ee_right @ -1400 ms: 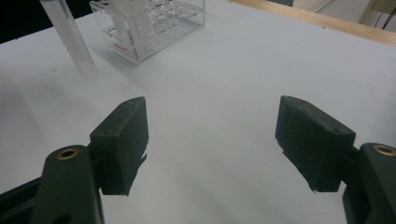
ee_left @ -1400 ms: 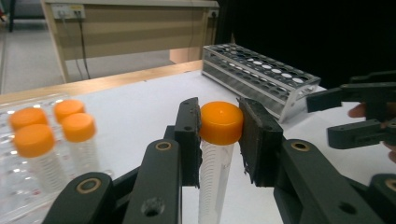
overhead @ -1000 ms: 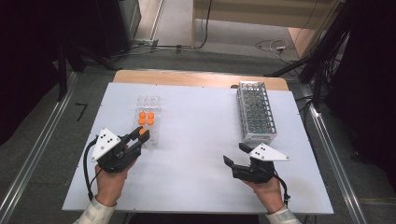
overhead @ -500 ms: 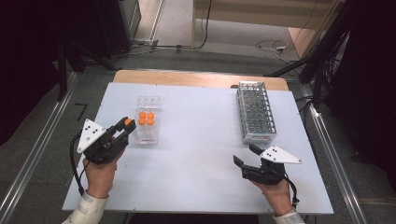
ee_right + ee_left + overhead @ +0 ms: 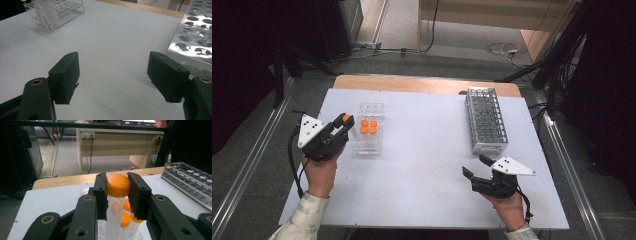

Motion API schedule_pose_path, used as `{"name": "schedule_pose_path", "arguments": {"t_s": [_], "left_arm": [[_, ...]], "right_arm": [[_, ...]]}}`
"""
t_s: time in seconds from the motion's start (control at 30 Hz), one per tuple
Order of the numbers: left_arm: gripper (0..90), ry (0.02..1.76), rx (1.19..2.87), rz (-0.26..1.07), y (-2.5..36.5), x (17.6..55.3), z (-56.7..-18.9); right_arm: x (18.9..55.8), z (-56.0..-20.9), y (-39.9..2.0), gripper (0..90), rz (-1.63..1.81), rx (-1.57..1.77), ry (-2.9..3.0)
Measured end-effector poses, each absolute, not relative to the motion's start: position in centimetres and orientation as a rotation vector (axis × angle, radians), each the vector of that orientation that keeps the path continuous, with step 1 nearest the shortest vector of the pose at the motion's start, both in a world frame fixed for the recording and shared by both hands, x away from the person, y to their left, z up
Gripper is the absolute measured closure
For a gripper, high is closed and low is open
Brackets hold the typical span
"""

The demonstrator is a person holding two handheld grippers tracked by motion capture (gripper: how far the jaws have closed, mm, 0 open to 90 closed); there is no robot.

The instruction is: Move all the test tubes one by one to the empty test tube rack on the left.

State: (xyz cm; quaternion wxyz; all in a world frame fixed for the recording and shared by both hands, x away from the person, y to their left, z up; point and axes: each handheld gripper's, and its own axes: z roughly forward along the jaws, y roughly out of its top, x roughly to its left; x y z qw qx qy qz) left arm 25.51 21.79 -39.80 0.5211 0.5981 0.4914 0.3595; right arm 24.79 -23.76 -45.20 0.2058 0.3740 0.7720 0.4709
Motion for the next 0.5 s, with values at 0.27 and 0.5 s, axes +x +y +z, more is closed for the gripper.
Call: {"name": "schedule_pose_path", "arguments": {"t_s": [0.27, 0.5], "left_arm": [[70.2, 1.191, 1.442, 0.878, 21.9, 26.5, -40.6], [70.1, 1.198, 1.453, 0.881, 21.7, 27.0, -41.2]], "right_arm": [[24.8, -45.3, -23.8, 24.4, 1.314, 1.041, 2.154], [24.8, -45.2, -23.8, 24.4, 1.315, 1.045, 2.152]]}}
